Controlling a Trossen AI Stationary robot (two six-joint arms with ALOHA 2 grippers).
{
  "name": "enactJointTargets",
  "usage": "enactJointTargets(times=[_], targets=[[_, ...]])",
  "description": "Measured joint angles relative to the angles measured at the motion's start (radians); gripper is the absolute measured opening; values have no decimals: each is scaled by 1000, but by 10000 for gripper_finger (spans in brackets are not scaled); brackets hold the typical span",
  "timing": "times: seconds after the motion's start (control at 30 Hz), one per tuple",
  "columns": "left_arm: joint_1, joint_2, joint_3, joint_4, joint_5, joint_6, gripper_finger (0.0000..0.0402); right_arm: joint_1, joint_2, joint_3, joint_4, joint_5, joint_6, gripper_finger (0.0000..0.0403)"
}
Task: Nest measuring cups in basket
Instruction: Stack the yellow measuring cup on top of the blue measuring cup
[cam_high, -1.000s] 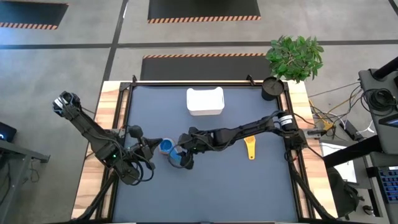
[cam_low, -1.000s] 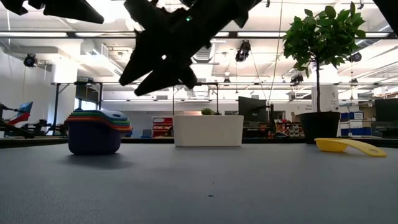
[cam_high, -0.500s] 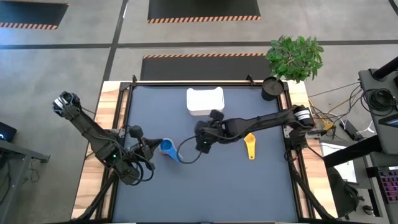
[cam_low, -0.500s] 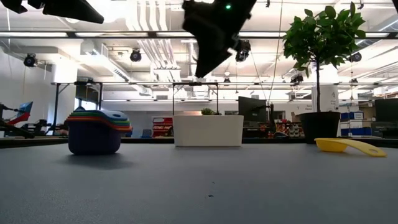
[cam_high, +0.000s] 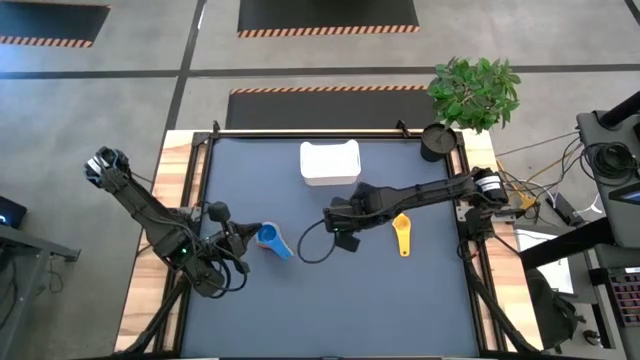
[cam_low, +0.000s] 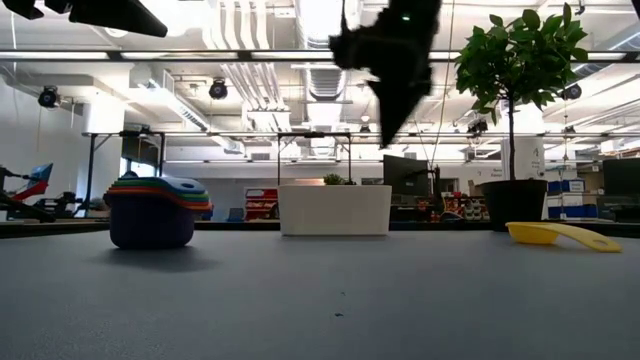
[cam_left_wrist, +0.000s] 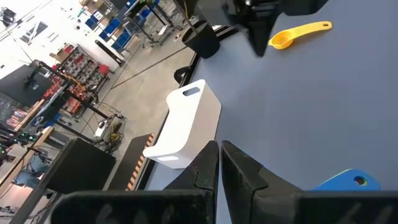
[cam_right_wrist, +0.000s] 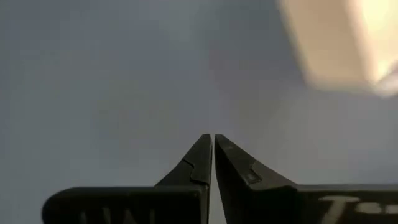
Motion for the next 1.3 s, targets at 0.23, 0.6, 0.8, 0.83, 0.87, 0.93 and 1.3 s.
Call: enactJointTargets(times=[0.23, 0.6, 0.8, 0.83, 0.87, 0.93, 1.3], targets=[[0, 0, 0, 1, 0, -1, 0, 29, -3, -26, -277, -82, 268, 11], [0, 0, 0, 3, 0, -1, 0, 23, -129, -211, -296, -103, 459, 133], [0, 0, 0, 3, 1, -1, 0, 37, -257, -371, -240, -99, 671, 226], [0, 0, 0, 4, 0, -1, 0, 46, -279, -398, -231, -87, 725, 238], [0, 0, 0, 4, 0, -1, 0, 58, -299, -425, -227, -77, 783, 249], [0, 0, 0, 4, 1, -1, 0, 86, -340, -484, -203, -75, 873, 266], [0, 0, 0, 3, 0, -1, 0, 188, -419, -717, 81, -49, 1076, 309]])
